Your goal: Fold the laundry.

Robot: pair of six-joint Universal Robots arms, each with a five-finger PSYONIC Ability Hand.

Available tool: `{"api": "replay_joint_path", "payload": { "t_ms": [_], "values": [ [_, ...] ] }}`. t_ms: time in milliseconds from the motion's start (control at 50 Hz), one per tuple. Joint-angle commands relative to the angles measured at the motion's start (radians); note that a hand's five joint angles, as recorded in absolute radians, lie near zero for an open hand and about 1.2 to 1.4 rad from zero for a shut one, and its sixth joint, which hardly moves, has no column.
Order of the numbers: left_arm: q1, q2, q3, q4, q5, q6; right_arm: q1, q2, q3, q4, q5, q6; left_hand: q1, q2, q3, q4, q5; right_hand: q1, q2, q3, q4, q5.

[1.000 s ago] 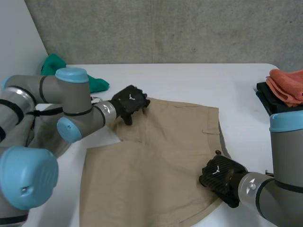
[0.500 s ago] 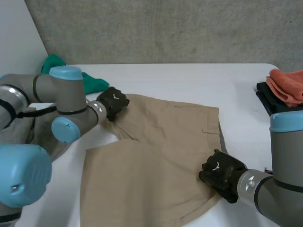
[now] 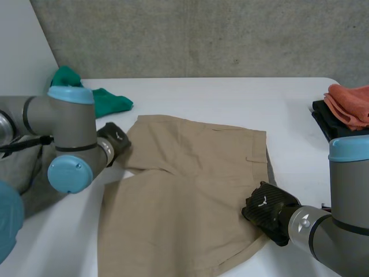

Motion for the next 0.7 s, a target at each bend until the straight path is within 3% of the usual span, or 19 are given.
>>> {"api": "replay_joint_path", "payload": {
  "t_ms": [20, 60, 100, 160, 220, 320, 580, 700],
  "values": [
    [-0.037, 0.124, -0.038, 0.058, 0.005, -0.108, -0.001, -0.002, 0.006, -0.002, 0.0, 0.001, 0.167, 0.112, 0.118, 0.111, 0.144, 0.349, 0.224, 0.214, 0.204, 0.237],
    [-0.042, 0.15, -0.051, 0.075, 0.005, -0.12, -0.001, -0.002, 0.006, -0.002, 0.0, 0.001, -0.065, -0.12, -0.113, -0.121, -0.088, 0.349, 0.224, 0.214, 0.204, 0.237],
    [-0.045, 0.181, -0.068, 0.121, 0.005, -0.132, -0.001, -0.002, 0.006, -0.003, 0.0, 0.001, -0.431, -0.487, -0.48, -0.488, -0.455, 0.349, 0.224, 0.214, 0.204, 0.237],
    [-0.05, 0.187, -0.089, 0.203, 0.011, -0.143, 0.0, -0.002, 0.004, -0.008, 0.0, 0.001, -0.638, -0.693, -0.687, -0.694, -0.661, 0.349, 0.224, 0.214, 0.204, 0.237],
    [-0.044, 0.186, -0.091, 0.251, 0.026, -0.155, 0.0, -0.002, 0.006, -0.012, 0.0, 0.001, -0.656, -0.711, -0.705, -0.712, -0.679, 0.349, 0.224, 0.214, 0.204, 0.237],
    [-0.028, 0.088, -0.045, 0.265, 0.126, -0.161, -0.001, -0.002, 0.01, -0.014, 0.0, 0.001, -0.668, -0.723, -0.717, -0.724, -0.691, 0.349, 0.224, 0.214, 0.204, 0.237],
    [0.013, -0.066, 0.047, 0.158, 0.152, -0.163, -0.009, -0.002, 0.012, -0.015, -0.001, 0.001, -0.697, -0.752, -0.746, -0.754, -0.72, 0.349, 0.224, 0.214, 0.204, 0.237],
    [0.019, -0.074, 0.052, 0.09, 0.172, -0.166, -0.01, -0.002, 0.012, -0.015, -0.001, 0.001, -0.366, -0.421, -0.415, -0.422, -0.389, 0.349, 0.224, 0.214, 0.204, 0.237]
  ]
}}
